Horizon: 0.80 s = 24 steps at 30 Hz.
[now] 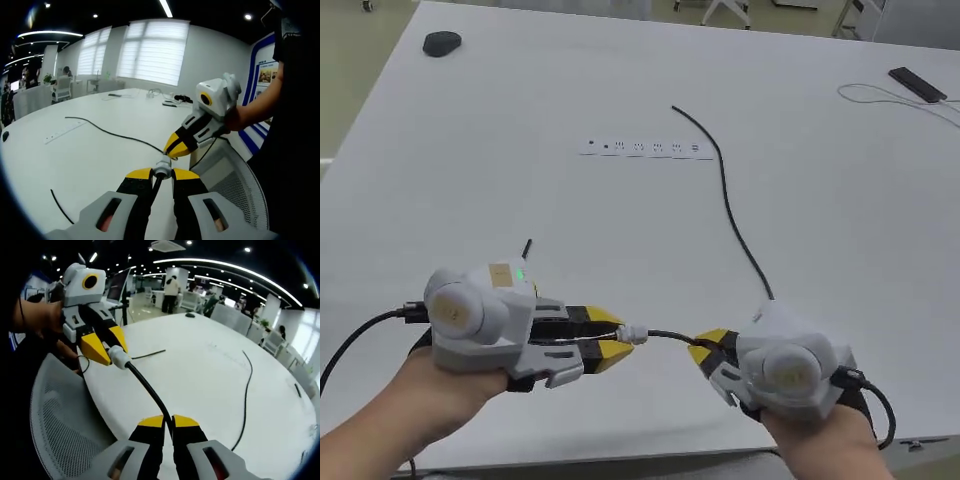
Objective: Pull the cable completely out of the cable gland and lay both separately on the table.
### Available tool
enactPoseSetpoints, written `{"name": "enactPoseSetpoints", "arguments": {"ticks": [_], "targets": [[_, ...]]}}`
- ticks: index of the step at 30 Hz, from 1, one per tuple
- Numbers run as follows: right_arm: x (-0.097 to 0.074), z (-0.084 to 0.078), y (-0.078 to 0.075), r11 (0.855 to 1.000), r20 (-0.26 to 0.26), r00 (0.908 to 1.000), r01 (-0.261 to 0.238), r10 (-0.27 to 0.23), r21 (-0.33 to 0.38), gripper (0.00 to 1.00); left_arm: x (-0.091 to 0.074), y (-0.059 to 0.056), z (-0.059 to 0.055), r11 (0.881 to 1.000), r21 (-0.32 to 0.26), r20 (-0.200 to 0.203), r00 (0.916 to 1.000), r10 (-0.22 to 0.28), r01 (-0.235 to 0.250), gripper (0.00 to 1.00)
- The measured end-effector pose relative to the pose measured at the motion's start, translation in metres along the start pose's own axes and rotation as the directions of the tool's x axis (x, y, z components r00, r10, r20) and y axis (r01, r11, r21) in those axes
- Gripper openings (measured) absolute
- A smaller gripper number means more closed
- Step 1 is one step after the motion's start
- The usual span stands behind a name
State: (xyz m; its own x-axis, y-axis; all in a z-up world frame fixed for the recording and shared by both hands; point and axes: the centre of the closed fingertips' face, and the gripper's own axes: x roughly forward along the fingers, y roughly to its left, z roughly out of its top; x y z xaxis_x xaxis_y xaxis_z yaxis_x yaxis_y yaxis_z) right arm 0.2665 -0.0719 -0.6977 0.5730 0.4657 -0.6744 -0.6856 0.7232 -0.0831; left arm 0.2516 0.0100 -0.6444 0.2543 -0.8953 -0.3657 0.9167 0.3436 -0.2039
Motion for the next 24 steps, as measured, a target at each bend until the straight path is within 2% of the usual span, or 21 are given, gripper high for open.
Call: {"name": "enactPoseSetpoints", "arguments": {"ticks": [6, 9, 10, 14, 20, 24], "targets": [[0.005, -0.026, -0.013, 0.996, -0.033, 0.999, 0.031, -0.029, 0.081, 0.0, 0.001, -0.001, -0.002, 1.0, 0.001, -0.003, 1.0, 0.0, 0.0, 0.15], [0.008, -0.041, -0.018, 0.981, -0.046, 0.9985, 0.038, -0.03, 0.191, 0.0, -0.001, 0.0, -0.003, 1.0, 0.0, -0.005, 1.0, 0.004, -0.004, 0.15], [0.01, -0.046, -0.017, 0.971, -0.053, 0.9985, 0.027, -0.015, 0.236, 0.0, -0.001, 0.0, -0.003, 1.0, 0.0, -0.006, 1.0, 0.004, -0.004, 0.15], [0.01, -0.046, -0.016, 0.983, -0.055, 0.9983, 0.029, -0.019, 0.18, 0.0, -0.003, 0.001, -0.006, 1.0, 0.0, -0.015, 0.9999, 0.007, -0.007, 0.15], [0.01, -0.043, -0.015, 0.98, -0.051, 0.9986, 0.025, -0.015, 0.199, 0.0, -0.004, 0.003, -0.006, 1.0, -0.009, -0.006, 0.9999, 0.01, -0.01, 0.15], [0.009, -0.042, -0.013, 0.983, -0.058, 0.9983, 0.013, -0.002, 0.182, 0.01, -0.004, 0.004, -0.005, 1.0, -0.008, -0.002, 0.9999, 0.013, -0.013, 0.15]]}}
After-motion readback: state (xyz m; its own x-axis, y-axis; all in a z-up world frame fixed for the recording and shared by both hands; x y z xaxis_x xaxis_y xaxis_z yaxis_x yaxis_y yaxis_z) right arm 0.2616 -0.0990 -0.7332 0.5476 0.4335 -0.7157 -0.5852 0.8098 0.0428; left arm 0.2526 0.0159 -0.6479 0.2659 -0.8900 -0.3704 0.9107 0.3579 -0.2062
